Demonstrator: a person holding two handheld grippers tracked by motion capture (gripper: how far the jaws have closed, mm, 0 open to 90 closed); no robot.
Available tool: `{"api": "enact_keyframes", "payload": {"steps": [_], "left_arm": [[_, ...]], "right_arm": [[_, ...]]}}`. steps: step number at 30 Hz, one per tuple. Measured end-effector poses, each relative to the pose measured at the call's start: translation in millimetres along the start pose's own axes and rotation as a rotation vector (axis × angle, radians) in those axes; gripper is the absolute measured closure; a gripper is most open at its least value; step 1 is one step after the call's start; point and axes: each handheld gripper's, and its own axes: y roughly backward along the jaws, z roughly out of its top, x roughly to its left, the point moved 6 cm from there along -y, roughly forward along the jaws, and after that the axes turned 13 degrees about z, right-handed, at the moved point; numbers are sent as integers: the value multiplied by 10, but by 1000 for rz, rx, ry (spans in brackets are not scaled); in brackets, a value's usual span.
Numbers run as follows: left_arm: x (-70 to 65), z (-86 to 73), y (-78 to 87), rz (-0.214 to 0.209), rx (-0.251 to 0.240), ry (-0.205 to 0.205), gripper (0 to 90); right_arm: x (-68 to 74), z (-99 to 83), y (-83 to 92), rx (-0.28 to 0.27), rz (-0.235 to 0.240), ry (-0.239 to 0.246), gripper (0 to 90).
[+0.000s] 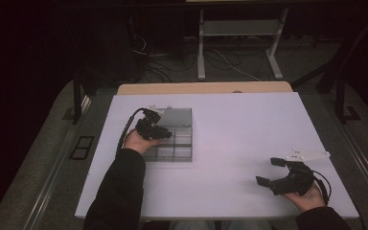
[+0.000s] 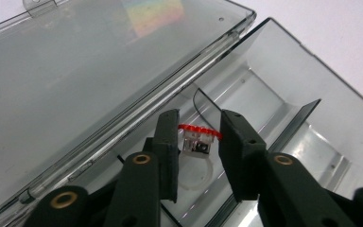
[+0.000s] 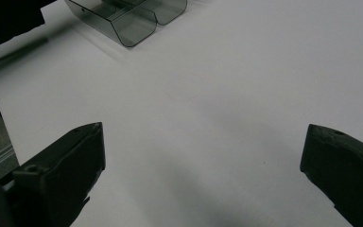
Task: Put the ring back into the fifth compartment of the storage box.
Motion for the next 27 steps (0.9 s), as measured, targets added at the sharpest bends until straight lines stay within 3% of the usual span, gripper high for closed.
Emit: {"api": "enact_keyframes", "payload": {"steps": [13, 22, 27], "left_arm": [[-58, 21, 197, -20, -24, 19, 481], [-99, 41, 371, -20, -50, 37, 186], [-144, 32, 470, -26, -70, 70, 7]], "right_arm": [[11, -4, -1, 2, -1, -3, 2], [13, -7, -6, 3, 1, -2, 2], [16, -6, -5, 1, 1, -2, 2]]}}
